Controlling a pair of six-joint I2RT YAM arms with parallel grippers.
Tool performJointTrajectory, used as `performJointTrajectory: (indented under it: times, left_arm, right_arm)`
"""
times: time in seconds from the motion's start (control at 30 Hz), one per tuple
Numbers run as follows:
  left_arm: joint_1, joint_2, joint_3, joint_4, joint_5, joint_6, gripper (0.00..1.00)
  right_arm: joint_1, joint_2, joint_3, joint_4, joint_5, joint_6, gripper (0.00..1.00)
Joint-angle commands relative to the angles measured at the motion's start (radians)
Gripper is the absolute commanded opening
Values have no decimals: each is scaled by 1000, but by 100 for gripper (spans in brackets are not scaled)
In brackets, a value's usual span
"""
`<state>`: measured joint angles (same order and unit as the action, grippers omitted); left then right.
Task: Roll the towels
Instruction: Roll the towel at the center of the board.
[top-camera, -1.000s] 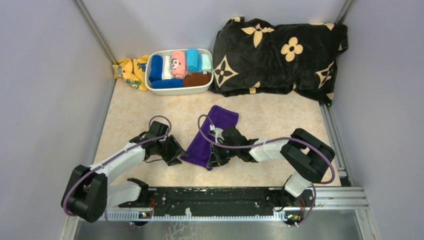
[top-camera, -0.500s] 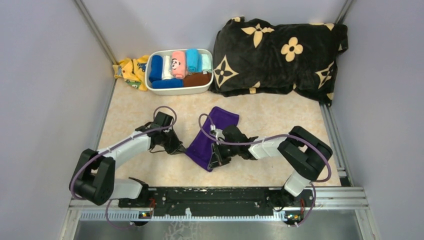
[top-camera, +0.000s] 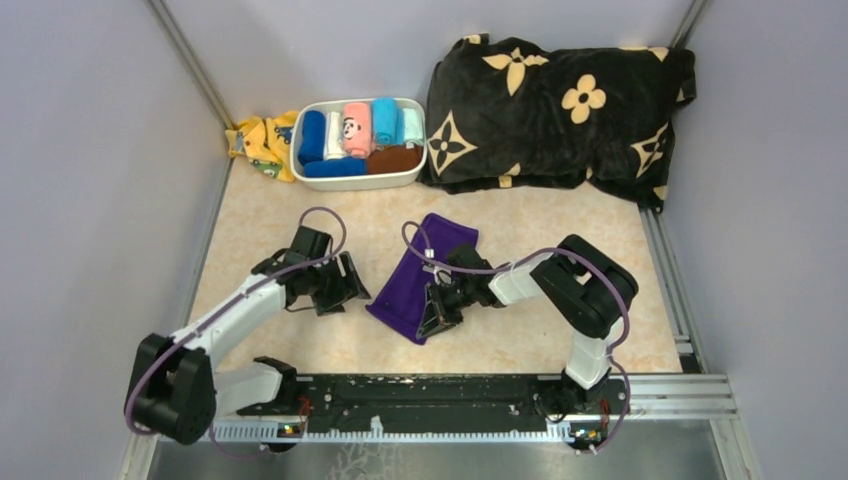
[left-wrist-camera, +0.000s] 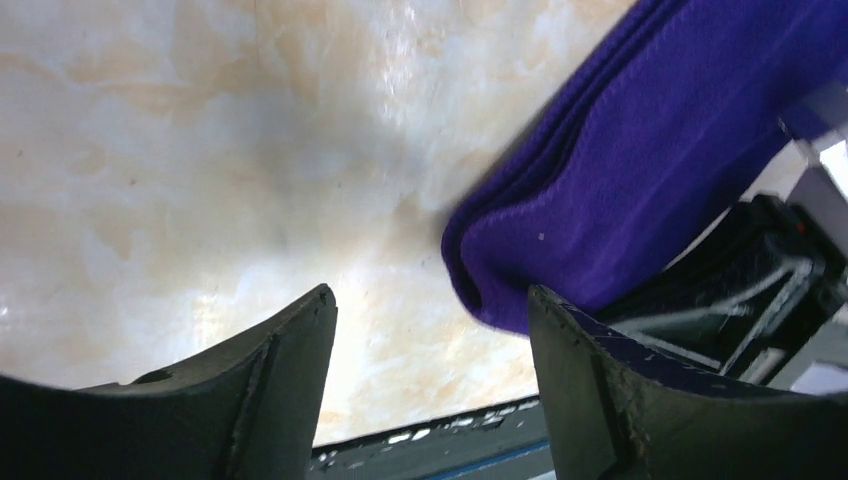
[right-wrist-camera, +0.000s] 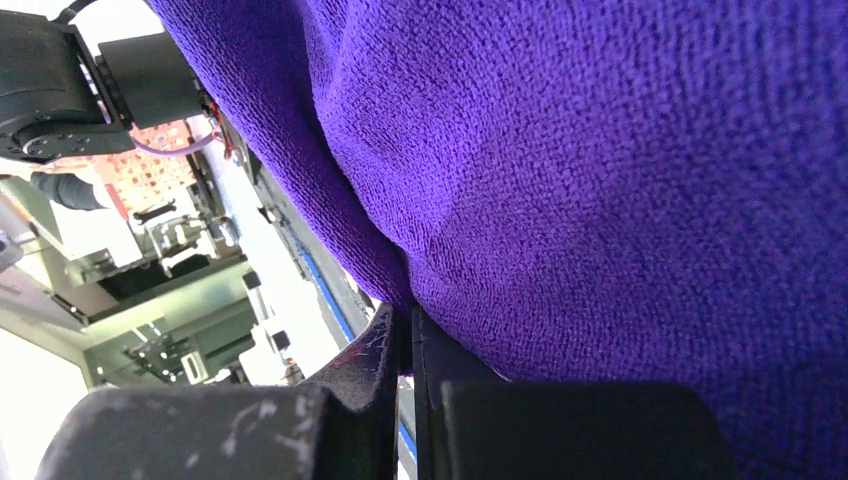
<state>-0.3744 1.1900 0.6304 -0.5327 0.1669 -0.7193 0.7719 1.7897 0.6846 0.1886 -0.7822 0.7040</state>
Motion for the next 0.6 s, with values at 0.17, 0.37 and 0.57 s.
performJointTrajectory:
  times: [0.17, 0.37, 0.57]
  left_arm:
    - [7, -234, -72, -110, 68, 27, 74]
    - [6, -195, -100, -24, 178, 52, 59]
    - [6, -93, -136, 111, 284, 34, 45]
  right_arm:
    - [-20, 41, 56, -52, -22, -3, 0]
    - [-23, 42, 60, -64, -20, -6, 0]
    - [-23, 25, 65, -85, -9, -17, 0]
